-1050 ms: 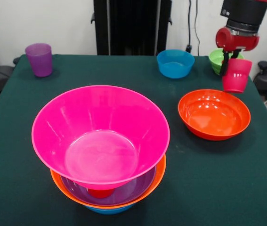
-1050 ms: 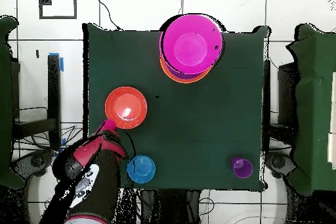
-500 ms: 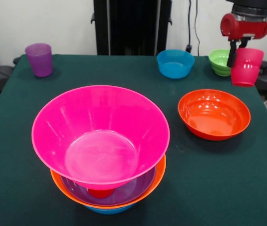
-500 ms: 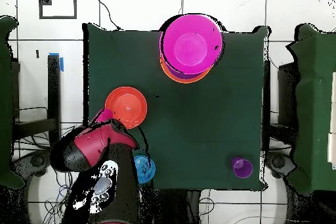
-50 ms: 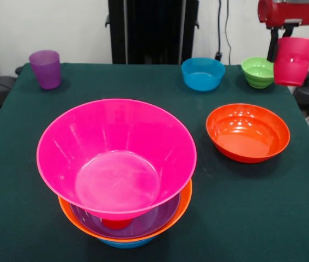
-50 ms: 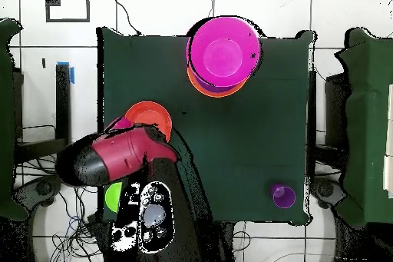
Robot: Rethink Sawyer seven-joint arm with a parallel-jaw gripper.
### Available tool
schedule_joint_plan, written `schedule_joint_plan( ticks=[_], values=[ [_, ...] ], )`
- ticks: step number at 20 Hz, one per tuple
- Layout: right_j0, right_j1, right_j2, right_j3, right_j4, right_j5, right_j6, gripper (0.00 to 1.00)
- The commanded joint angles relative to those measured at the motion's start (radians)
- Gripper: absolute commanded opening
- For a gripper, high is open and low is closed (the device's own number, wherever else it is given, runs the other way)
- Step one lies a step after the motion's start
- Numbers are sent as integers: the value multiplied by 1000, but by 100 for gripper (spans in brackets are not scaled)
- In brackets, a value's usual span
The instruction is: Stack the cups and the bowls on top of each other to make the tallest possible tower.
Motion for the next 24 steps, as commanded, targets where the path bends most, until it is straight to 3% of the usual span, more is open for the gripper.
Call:
schedule_joint_plan(
  ticks=[1,11,24],
  values=[
    [-84,-86,224,-30,59,250,-274,0],
    [-185,-69,365,-210,69,447,-300,0],
    [-228,68,472,-605,-43,793,-397,0]
  ],
)
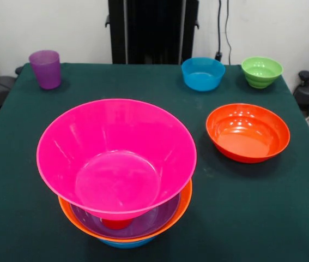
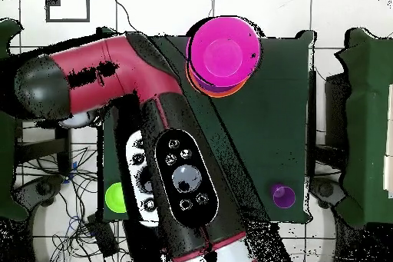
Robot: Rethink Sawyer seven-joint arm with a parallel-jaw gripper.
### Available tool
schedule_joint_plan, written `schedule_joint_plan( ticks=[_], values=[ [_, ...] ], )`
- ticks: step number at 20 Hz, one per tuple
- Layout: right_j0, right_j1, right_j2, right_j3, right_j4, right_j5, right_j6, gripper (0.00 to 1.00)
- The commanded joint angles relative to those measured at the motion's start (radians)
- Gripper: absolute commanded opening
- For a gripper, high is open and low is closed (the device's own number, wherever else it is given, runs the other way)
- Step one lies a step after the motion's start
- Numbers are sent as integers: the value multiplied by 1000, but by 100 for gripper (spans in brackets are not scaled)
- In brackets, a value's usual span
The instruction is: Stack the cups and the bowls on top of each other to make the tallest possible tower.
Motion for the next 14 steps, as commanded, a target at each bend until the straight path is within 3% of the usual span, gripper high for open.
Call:
schedule_joint_plan(
  ticks=[1,14],
  values=[
    [-25,118,104,-251,-93,244,-394,0],
    [-65,285,173,-560,-170,414,-555,0]
  ],
)
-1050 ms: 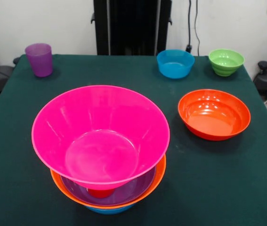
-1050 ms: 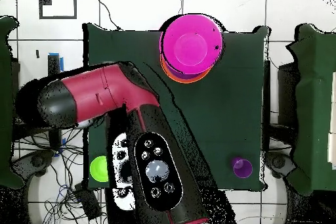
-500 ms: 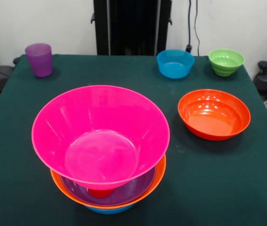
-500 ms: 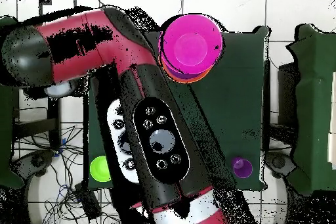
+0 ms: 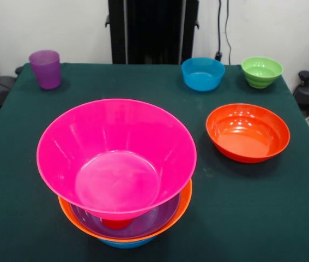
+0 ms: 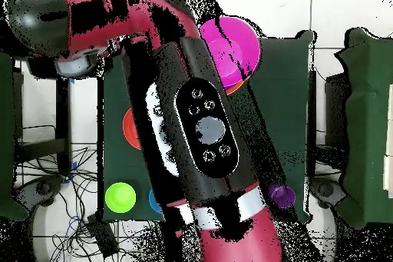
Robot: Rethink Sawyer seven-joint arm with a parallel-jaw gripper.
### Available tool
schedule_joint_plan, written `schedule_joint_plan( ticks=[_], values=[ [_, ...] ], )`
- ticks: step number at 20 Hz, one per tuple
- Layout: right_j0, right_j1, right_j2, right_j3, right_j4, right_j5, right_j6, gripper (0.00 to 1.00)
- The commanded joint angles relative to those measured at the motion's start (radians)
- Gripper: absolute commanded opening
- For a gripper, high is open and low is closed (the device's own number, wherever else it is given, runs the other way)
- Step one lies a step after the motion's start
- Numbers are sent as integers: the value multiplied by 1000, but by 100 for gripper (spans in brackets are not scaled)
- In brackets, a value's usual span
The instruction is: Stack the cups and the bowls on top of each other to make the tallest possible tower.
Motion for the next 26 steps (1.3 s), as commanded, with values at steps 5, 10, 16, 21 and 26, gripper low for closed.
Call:
schedule_joint_plan(
  ticks=[5,10,16,21,26],
  values=[
    [-33,194,78,-304,-134,229,-499,0],
    [-34,240,98,-399,-156,279,-567,0],
    [-38,281,128,-494,-190,330,-656,0],
    [-45,318,165,-579,-218,390,-716,0],
    [-58,355,215,-650,-256,434,-767,0]
  ],
)
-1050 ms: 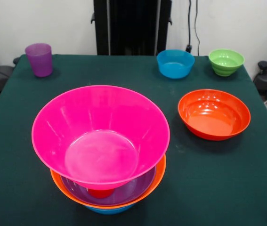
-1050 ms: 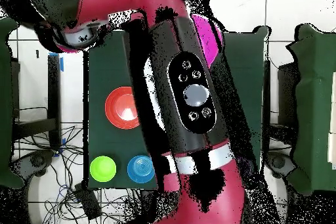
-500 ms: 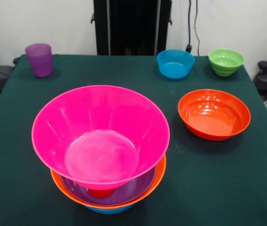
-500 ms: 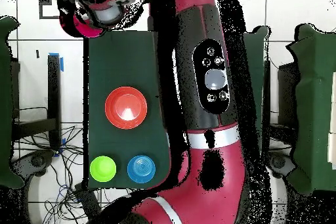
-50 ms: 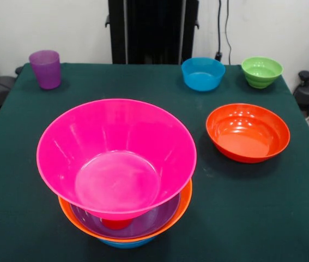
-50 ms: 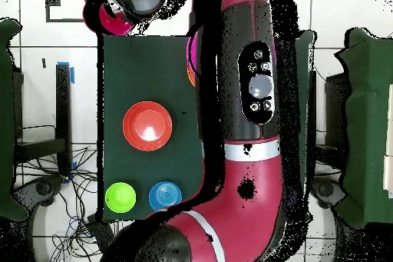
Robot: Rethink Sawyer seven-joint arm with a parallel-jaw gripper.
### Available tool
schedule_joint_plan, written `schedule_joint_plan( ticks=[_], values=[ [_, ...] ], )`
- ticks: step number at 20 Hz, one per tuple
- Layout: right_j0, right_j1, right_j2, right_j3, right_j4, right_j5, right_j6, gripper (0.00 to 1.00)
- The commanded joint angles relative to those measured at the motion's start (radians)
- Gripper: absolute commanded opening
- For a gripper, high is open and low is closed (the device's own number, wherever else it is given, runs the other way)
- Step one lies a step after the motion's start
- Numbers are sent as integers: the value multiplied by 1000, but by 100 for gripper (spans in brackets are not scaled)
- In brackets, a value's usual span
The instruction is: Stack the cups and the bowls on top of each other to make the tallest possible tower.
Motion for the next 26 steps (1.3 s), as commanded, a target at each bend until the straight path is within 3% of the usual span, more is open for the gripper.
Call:
schedule_joint_plan(
  ticks=[1,8,17,26],
  values=[
    [-25,73,103,-140,-116,166,-402,0],
    [-42,99,201,-203,-192,227,-464,0],
    [-81,128,379,-262,-341,303,-512,0],
    [-110,163,583,-314,-587,311,-583,0]
  ],
)
